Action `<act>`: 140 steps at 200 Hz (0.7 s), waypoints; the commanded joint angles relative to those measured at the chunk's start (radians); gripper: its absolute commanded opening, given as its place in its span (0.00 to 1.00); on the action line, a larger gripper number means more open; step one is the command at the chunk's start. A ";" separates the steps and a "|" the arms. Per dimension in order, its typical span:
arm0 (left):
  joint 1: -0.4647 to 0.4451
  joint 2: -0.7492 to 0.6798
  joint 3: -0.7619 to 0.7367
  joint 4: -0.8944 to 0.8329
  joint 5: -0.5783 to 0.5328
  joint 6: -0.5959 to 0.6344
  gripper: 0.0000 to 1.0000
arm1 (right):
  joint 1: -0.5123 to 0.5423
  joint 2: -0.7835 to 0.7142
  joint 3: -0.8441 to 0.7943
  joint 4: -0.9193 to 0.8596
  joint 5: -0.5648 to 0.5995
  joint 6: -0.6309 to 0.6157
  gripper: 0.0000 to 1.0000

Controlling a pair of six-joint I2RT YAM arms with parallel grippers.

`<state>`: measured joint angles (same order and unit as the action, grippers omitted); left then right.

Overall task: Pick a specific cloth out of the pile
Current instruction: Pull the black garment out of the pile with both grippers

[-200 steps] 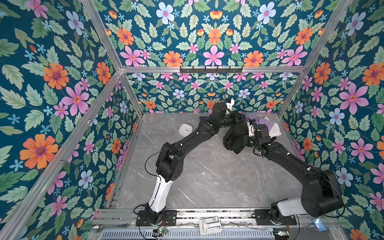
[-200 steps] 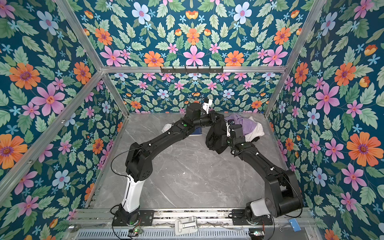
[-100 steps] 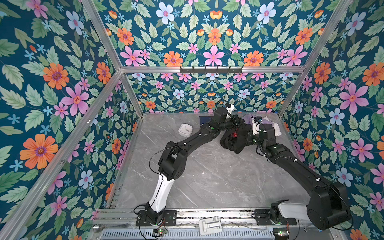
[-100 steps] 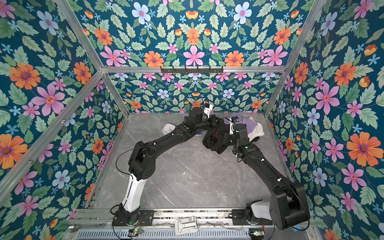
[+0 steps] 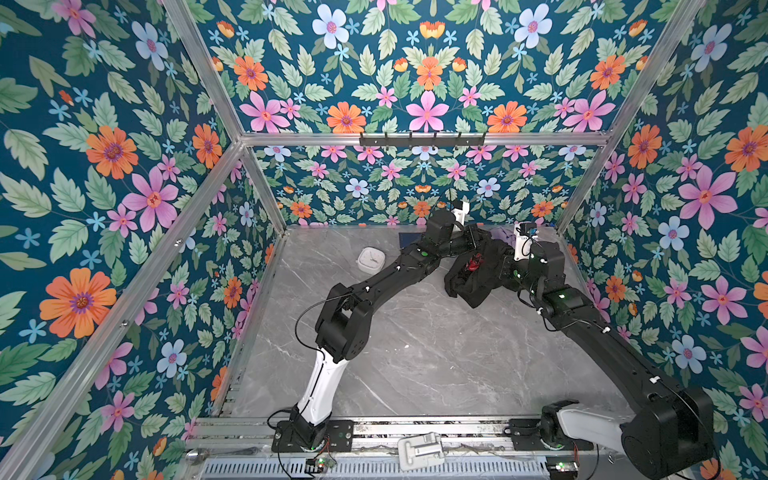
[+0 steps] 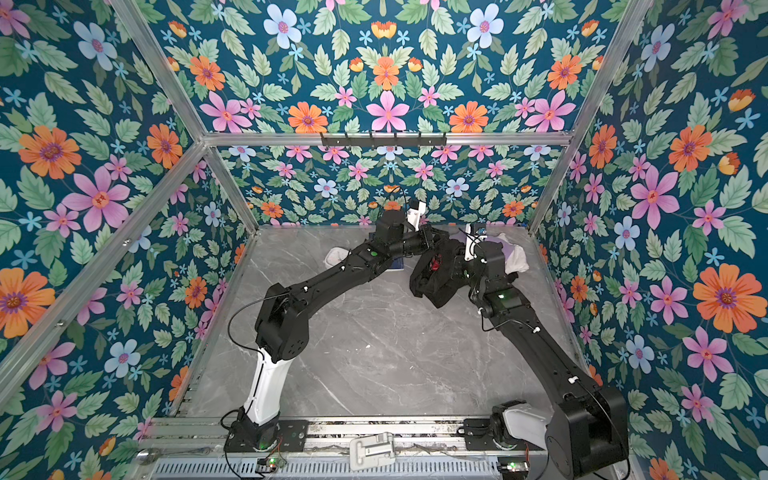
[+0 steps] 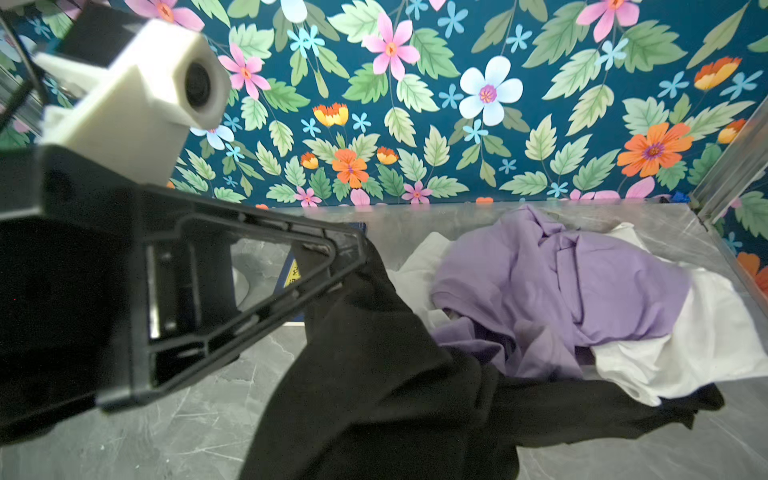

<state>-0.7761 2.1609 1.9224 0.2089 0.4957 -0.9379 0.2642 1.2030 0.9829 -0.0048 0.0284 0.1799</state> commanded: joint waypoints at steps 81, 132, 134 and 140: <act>-0.035 -0.023 0.068 0.102 0.048 0.072 0.00 | 0.000 -0.023 0.097 0.006 0.063 -0.090 0.00; -0.047 -0.052 0.058 0.121 0.023 0.135 0.00 | -0.006 -0.025 0.156 -0.006 0.096 -0.126 0.00; -0.047 -0.052 0.058 0.123 0.024 0.136 0.00 | -0.005 -0.026 0.157 -0.006 0.097 -0.127 0.00; -0.047 -0.052 0.057 0.128 0.025 0.134 0.00 | -0.007 -0.028 0.158 -0.006 0.099 -0.128 0.00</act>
<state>-0.8223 2.1201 1.9804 0.2653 0.5194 -0.8341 0.2604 1.1851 1.1271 -0.0391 0.1070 0.0753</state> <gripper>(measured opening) 0.051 0.051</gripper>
